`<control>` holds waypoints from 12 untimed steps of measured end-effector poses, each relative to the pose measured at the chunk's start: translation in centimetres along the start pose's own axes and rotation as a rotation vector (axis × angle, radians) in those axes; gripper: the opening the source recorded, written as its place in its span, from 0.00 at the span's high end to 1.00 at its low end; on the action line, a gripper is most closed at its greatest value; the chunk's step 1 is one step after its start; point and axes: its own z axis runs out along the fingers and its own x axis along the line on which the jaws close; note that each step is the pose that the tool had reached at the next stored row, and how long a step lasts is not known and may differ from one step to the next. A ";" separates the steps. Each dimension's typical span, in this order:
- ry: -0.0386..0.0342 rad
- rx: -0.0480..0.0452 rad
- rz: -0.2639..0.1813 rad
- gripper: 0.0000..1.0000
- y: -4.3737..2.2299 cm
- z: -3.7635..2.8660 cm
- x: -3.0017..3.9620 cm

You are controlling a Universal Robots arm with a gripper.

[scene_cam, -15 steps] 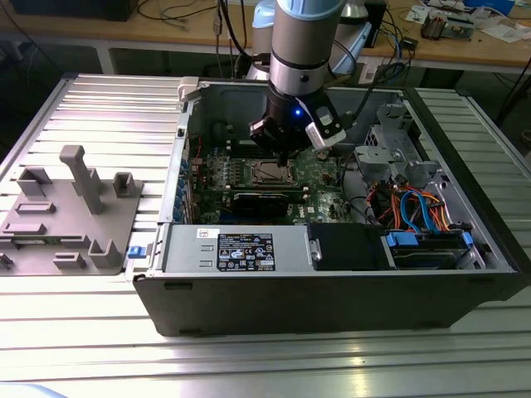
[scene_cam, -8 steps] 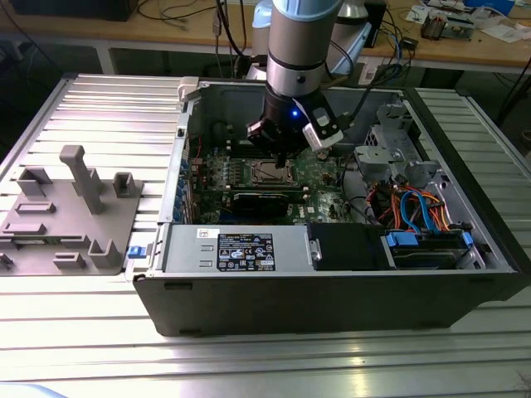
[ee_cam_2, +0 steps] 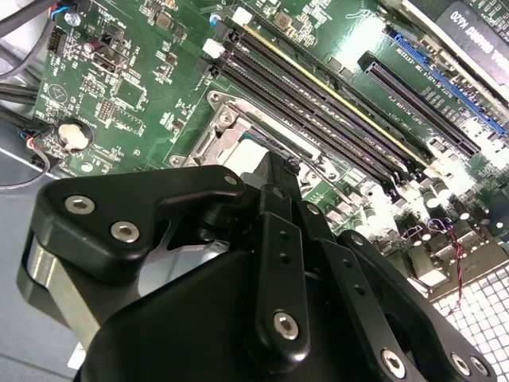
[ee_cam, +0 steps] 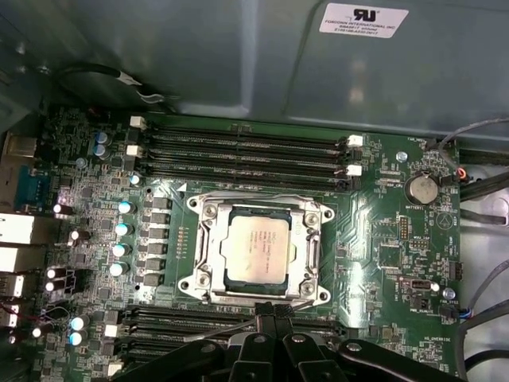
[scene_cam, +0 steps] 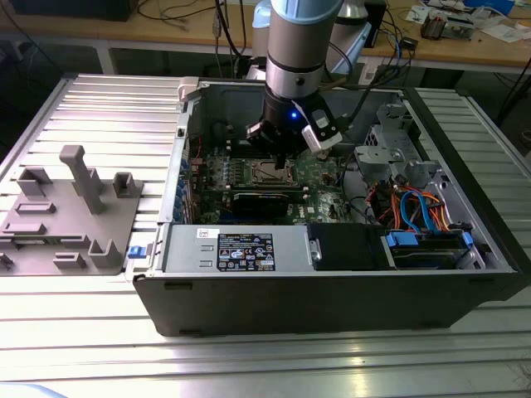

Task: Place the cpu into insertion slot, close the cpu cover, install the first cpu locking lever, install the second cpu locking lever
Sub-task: 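Install the second cpu locking lever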

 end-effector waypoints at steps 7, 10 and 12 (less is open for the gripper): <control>0.0000 -0.0001 0.000 0.89 -0.21 0.21 0.27; 0.0000 0.0001 0.000 0.89 -0.38 0.26 0.54; 0.0002 0.0025 0.000 0.89 -0.43 0.29 0.83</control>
